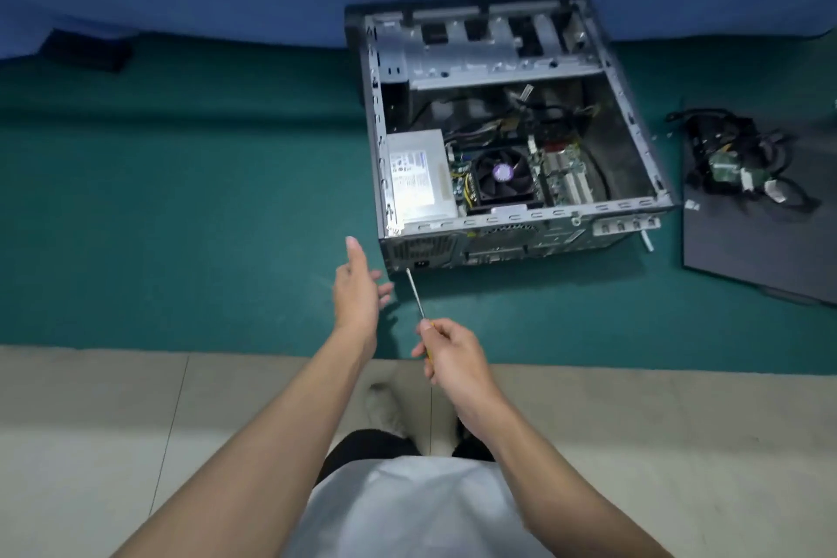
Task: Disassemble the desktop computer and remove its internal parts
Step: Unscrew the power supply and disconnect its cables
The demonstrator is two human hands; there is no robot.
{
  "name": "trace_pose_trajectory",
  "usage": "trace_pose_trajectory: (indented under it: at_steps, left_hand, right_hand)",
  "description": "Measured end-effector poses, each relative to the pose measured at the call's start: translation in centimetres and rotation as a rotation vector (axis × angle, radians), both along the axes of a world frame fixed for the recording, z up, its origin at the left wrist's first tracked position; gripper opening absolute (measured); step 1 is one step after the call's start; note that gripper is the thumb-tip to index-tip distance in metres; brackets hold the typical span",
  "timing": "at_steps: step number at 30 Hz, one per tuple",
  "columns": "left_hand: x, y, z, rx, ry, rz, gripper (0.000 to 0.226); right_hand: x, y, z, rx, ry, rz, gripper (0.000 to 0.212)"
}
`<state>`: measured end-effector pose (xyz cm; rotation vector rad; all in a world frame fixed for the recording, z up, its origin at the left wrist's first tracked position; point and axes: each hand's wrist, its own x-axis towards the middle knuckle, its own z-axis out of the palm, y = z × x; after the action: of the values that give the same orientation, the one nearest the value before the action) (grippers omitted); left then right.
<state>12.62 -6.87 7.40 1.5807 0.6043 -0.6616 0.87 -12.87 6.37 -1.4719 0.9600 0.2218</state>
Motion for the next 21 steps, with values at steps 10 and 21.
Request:
trace_pose_trajectory:
  at_steps: [10,21]
  left_hand:
    - [1.3,-1.0,-3.4,-0.275,0.295,-0.049,0.019]
    - [1.6,-1.2,-4.9,-0.187,0.236,0.014,0.016]
  right_hand:
    - [2.5,1.2,-3.7,0.16,0.089,-0.05,0.025]
    - [3.5,0.8,-3.6,0.435,0.115,-0.196,0.026]
